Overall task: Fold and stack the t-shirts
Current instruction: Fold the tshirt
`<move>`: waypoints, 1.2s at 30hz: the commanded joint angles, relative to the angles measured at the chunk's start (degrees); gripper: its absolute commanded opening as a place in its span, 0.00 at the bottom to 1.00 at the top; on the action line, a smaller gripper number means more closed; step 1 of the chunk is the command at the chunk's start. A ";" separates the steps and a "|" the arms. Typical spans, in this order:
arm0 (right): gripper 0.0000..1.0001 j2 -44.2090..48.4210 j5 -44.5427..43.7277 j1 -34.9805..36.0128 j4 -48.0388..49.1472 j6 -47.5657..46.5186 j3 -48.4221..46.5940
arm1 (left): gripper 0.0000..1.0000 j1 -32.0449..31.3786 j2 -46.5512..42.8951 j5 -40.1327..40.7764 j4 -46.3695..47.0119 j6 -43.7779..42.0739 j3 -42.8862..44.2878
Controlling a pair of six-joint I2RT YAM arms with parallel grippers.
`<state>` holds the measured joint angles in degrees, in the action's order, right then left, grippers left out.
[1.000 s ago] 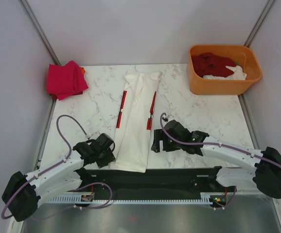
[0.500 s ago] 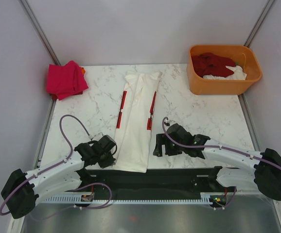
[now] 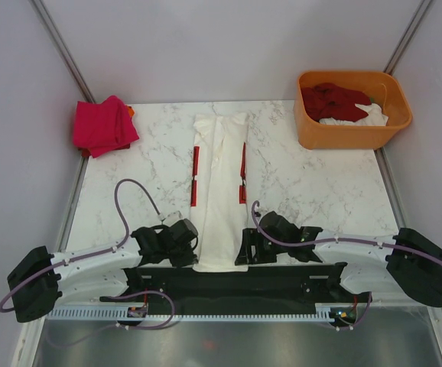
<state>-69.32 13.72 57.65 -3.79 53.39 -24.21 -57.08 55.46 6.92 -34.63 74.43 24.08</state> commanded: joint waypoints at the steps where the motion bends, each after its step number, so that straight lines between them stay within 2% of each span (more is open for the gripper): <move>1: 0.75 -0.64 -0.71 0.89 3.35 3.74 1.27 | 0.02 -2.51 1.93 0.90 4.40 3.96 3.78; 4: 0.58 -0.12 -1.14 1.33 3.44 4.18 1.70 | 0.02 -2.69 2.02 1.17 4.57 3.79 3.79; 7: 0.49 1.11 -1.58 1.33 3.44 4.80 2.58 | 0.02 -2.69 0.88 1.43 4.75 3.88 3.00; 12: 0.24 1.73 -2.38 1.41 3.44 4.97 3.73 | 0.02 -2.69 -0.26 1.34 4.75 3.88 1.85; 15: 0.00 1.82 -2.82 1.41 3.44 4.62 3.99 | 0.02 -2.69 -1.32 1.34 4.84 3.88 0.89; 19: 0.00 3.48 -3.78 1.41 1.95 4.54 4.17 | 0.02 -2.77 -3.69 0.82 4.66 2.91 0.27; 24: 0.00 12.70 -7.64 1.33 -9.11 4.01 4.34 | 0.02 -2.86 -6.85 -1.55 3.52 2.56 -2.62; 28: 0.00 17.90 -7.48 1.41 -12.38 4.44 4.52 | 0.02 -3.30 -7.91 -3.40 2.91 1.77 -2.11; 32: 0.00 17.64 -8.35 1.41 -14.92 4.01 0.49 | 0.02 -3.39 -6.51 -3.40 -0.07 -1.65 2.63; 36: 0.00 17.29 -13.35 1.41 -20.63 1.04 -7.85 | 0.02 -3.30 -6.16 0.27 -5.68 -4.38 12.01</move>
<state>-52.14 5.37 58.78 -19.97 57.12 -24.43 -60.03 49.47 4.40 -35.88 73.73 28.12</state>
